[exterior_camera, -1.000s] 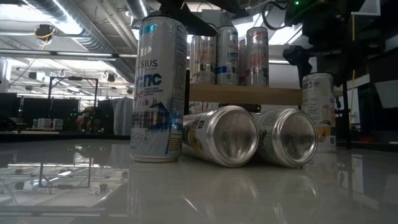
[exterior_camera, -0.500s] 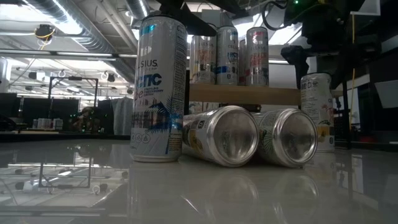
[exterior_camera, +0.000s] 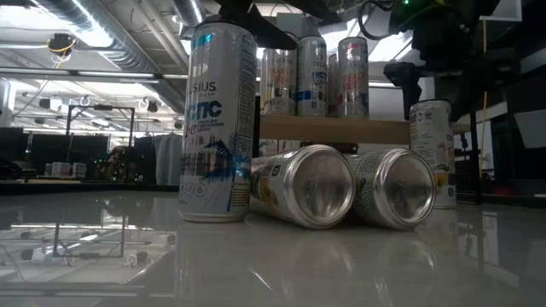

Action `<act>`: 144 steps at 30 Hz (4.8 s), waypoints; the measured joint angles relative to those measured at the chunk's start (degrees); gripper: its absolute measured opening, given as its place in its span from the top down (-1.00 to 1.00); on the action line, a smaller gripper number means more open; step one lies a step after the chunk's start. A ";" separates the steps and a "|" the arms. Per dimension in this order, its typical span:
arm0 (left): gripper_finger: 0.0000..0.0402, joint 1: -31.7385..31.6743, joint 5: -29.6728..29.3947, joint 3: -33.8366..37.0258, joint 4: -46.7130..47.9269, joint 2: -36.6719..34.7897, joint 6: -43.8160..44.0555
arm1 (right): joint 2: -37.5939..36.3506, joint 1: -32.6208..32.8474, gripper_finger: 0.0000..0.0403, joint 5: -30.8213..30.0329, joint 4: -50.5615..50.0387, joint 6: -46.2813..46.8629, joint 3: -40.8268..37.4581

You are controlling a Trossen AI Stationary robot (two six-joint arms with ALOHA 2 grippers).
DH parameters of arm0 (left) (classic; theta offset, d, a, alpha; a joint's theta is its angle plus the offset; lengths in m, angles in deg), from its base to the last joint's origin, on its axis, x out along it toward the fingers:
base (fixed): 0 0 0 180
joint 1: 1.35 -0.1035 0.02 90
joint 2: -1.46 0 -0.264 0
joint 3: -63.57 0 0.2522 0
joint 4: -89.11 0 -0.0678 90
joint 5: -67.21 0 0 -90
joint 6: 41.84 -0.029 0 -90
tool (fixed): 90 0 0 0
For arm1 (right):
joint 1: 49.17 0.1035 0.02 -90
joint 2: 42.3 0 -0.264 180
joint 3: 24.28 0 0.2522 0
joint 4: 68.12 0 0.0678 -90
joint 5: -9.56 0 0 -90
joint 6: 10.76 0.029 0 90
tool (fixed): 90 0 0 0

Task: Place canned beverage on shelf
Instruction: Put the orange soda can on the shelf

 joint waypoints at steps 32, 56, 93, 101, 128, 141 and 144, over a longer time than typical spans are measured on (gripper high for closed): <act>-0.53 0.00 0.00 0.00 0.00 0.00 0.00 | -0.01 0.00 -0.37 0.10 -0.37 3.05 0.01; -0.53 -0.15 0.00 -0.01 0.00 -0.01 -0.02 | -0.07 0.00 -0.25 -1.79 0.15 34.39 0.11; -0.52 -1.55 0.00 -0.02 0.00 0.00 0.00 | 0.12 0.00 -0.27 -9.48 -19.65 34.52 32.67; -0.52 -1.55 0.00 -0.02 0.00 0.00 0.00 | 3.87 -0.02 -0.27 -12.46 -23.09 34.52 37.94; -0.52 -1.87 0.02 -0.02 1.32 0.00 -0.02 | 12.97 -19.41 -0.27 -5.47 -22.36 23.13 43.50; -0.53 -2.80 0.02 -0.02 1.33 0.00 0.00 | 16.87 -24.51 -0.27 -3.22 -18.45 19.11 43.72; -0.53 -2.80 0.02 -0.02 1.33 0.00 0.00 | 17.49 -24.83 -0.27 -2.91 -17.32 18.08 43.74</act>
